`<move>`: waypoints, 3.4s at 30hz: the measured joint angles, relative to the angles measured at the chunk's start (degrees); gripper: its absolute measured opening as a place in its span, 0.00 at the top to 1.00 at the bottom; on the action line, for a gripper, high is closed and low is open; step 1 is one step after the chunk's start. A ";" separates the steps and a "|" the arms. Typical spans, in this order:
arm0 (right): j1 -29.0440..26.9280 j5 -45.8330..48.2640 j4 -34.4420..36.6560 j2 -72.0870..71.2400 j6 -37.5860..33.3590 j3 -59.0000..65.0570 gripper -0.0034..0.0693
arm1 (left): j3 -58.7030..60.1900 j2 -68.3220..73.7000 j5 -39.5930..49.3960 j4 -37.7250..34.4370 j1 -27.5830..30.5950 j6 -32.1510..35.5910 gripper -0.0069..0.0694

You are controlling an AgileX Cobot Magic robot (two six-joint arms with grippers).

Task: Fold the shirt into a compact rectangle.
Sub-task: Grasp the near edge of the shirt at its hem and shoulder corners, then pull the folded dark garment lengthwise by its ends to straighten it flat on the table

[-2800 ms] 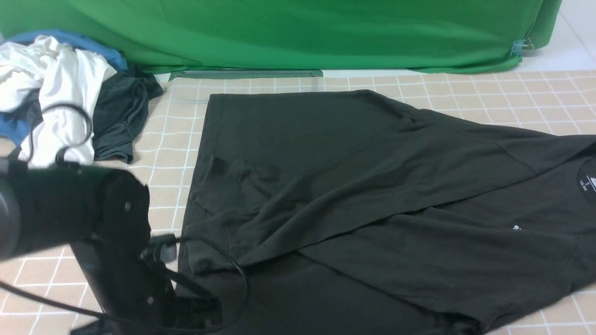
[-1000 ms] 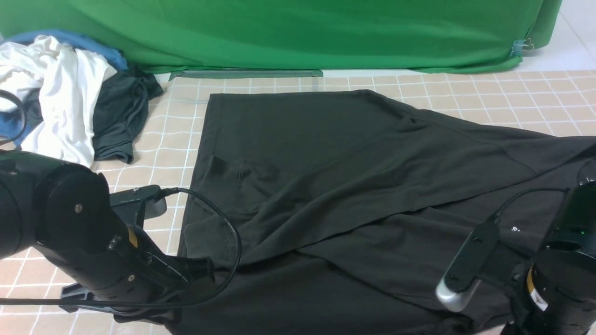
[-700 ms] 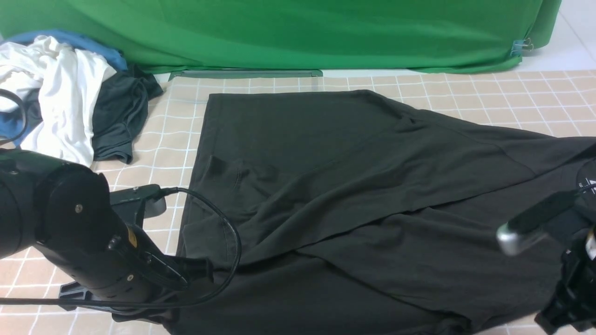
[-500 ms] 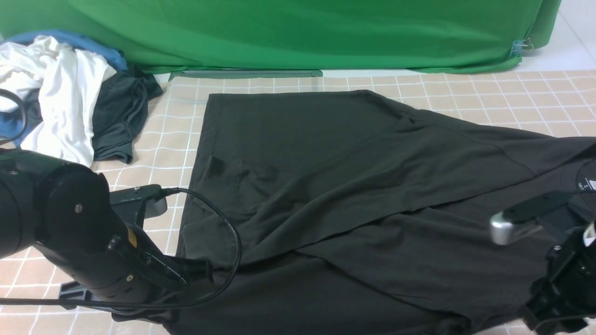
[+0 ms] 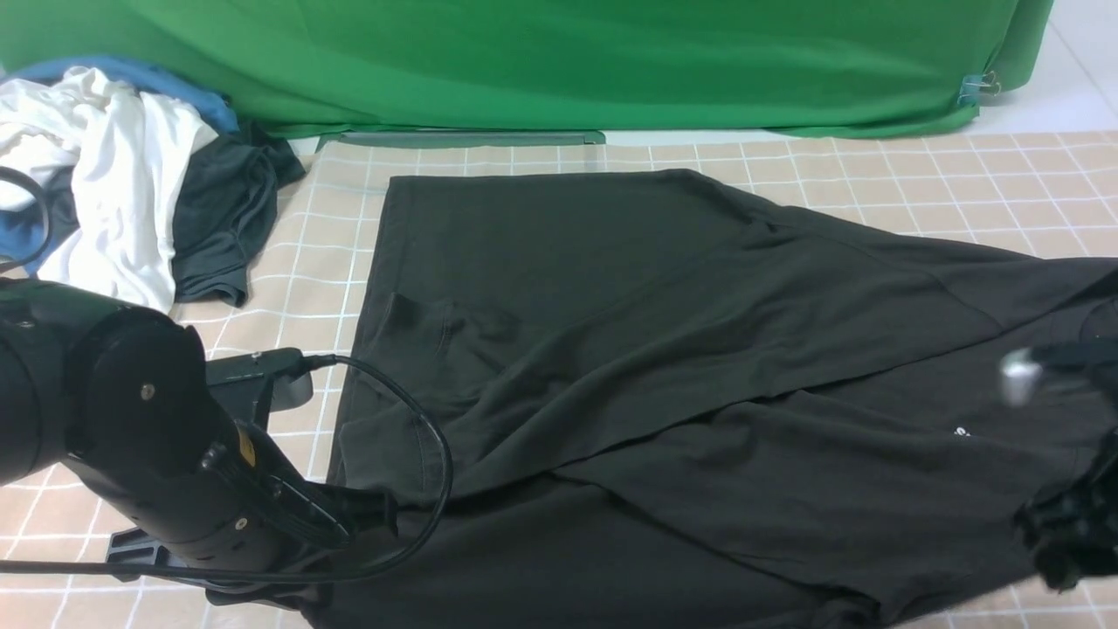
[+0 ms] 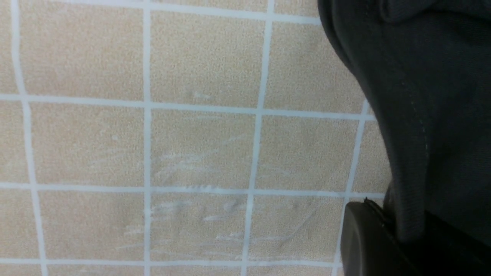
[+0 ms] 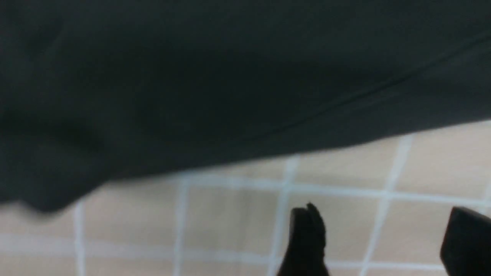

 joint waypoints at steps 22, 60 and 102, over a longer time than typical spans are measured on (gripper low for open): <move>-20.03 -14.31 11.72 5.35 5.49 0.00 0.22 | 0.00 0.00 0.00 0.00 0.00 1.96 0.87; -20.03 -22.92 13.25 11.04 4.02 0.00 0.88 | 0.00 0.00 -0.48 0.19 0.00 2.01 0.87; -30.33 -7.95 2.33 9.93 4.47 -17.40 0.90 | -37.80 22.12 2.22 -6.77 6.83 8.27 0.87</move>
